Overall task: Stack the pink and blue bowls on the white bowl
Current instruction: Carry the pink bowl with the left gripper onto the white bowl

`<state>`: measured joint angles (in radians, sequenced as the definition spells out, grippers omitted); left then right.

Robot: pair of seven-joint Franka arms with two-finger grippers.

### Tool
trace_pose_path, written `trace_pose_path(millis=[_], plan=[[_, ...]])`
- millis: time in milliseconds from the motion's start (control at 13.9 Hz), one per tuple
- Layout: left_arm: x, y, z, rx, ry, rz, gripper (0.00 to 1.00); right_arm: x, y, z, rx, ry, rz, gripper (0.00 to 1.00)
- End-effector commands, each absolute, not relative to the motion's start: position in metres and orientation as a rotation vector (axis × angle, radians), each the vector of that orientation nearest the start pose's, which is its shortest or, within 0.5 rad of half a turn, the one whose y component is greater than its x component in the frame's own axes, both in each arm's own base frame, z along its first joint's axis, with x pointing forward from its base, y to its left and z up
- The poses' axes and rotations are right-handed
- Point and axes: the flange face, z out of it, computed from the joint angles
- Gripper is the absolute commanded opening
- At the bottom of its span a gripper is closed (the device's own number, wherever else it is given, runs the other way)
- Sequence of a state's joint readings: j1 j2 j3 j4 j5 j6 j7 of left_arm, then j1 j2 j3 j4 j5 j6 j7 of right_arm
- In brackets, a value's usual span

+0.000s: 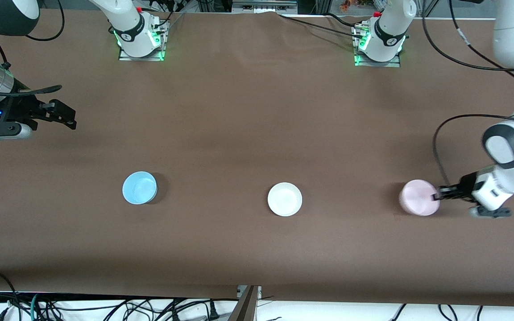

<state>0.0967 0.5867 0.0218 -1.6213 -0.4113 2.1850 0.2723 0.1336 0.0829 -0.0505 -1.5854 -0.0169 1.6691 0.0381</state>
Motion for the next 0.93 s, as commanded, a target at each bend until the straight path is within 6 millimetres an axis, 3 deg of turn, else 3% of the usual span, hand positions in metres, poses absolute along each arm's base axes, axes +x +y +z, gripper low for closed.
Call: trace_pose_path(millis=[0, 215, 359, 646, 861], plan=[[0.700, -0.051, 0.306, -3.463, -0.244, -0.024, 0.00, 0.582, 0.047, 0.584, -3.168, -0.062, 0.000, 1.00], [0.689, -0.169, 0.296, -3.438, -0.243, -0.001, 0.00, 0.582, 0.047, 0.584, -3.168, -0.057, -0.001, 1.00], [0.677, -0.234, 0.280, -3.436, -0.223, -0.045, 0.00, 0.582, 0.047, 0.584, -3.166, -0.059, 0.000, 1.00], [0.671, -0.310, 0.270, -3.390, -0.326, -0.084, 0.00, 0.582, 0.047, 0.584, -3.166, -0.059, 0.000, 1.00], [0.666, -0.328, 0.262, -3.376, -0.340, -0.078, 0.00, 0.582, 0.051, 0.585, -3.167, -0.078, -0.003, 1.00]])
